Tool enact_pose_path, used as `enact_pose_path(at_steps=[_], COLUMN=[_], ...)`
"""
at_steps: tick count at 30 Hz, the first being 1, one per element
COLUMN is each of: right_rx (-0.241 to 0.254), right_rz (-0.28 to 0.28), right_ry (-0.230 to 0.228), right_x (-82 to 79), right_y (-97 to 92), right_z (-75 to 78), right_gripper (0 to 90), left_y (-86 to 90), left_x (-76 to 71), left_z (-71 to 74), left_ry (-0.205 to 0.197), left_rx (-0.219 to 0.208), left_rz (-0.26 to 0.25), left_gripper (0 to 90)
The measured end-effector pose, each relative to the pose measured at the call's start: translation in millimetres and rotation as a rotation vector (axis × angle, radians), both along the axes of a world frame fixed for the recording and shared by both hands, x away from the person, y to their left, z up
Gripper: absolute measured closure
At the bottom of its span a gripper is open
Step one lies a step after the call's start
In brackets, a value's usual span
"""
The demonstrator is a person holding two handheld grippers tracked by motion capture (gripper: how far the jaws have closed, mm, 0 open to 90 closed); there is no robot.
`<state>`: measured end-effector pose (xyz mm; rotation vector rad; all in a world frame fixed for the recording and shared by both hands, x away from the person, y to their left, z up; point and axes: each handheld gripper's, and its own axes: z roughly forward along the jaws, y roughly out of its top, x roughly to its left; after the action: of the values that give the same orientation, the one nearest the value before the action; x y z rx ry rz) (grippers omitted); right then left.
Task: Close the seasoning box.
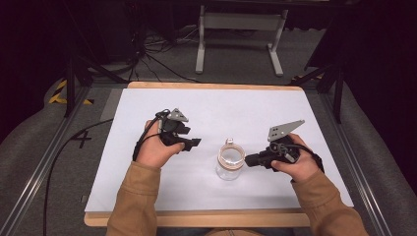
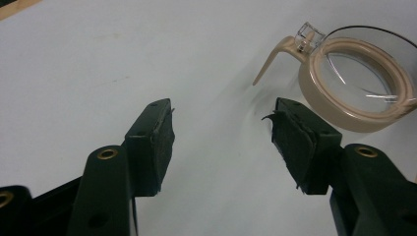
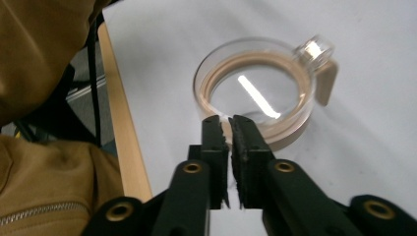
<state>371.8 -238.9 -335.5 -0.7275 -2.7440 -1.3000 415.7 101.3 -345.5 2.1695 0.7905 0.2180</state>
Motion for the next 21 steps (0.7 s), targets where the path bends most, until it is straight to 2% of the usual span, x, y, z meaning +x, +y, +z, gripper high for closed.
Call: enact_pose_path(at_steps=[3,4,10,11,16,19,21], right_rx=[0.036,0.039,0.063,0.065,0.060,0.053,0.049], right_rz=[-0.043,-0.057,-0.159,-0.182,-0.255,-0.287,-0.334], right_ry=[-0.054,-0.067,-0.165,-0.181,-0.218,-0.224,-0.225], right_x=[2.9,4.1,14.8,16.7,27.3,31.5,36.4], right_y=[-6.8,-9.6,-31.2,-35.0,-54.9,-63.7,-74.5], right_z=[6.8,8.8,16.7,17.1,14.5,12.5,9.2], right_gripper=[76.1,74.3,64.0,63.1,56.6,54.3,51.6], left_y=[5.0,7.1,16.3,18.0,20.5,21.5,22.6], left_x=[-2.6,-3.4,-5.1,-4.4,-2.4,-0.8,1.6], left_z=[0.6,1.3,0.2,0.5,-3.2,-4.6,-6.4], left_ry=[-0.003,0.000,-0.002,-0.003,0.001,0.005,-0.002], left_rx=[-0.003,0.005,-0.010,-0.001,-0.017,-0.005,0.005], left_rz=[0.014,0.019,0.050,0.047,0.072,0.077,0.077], left_gripper=[40.9,40.9,40.6,40.4,39.9,39.5,38.7])
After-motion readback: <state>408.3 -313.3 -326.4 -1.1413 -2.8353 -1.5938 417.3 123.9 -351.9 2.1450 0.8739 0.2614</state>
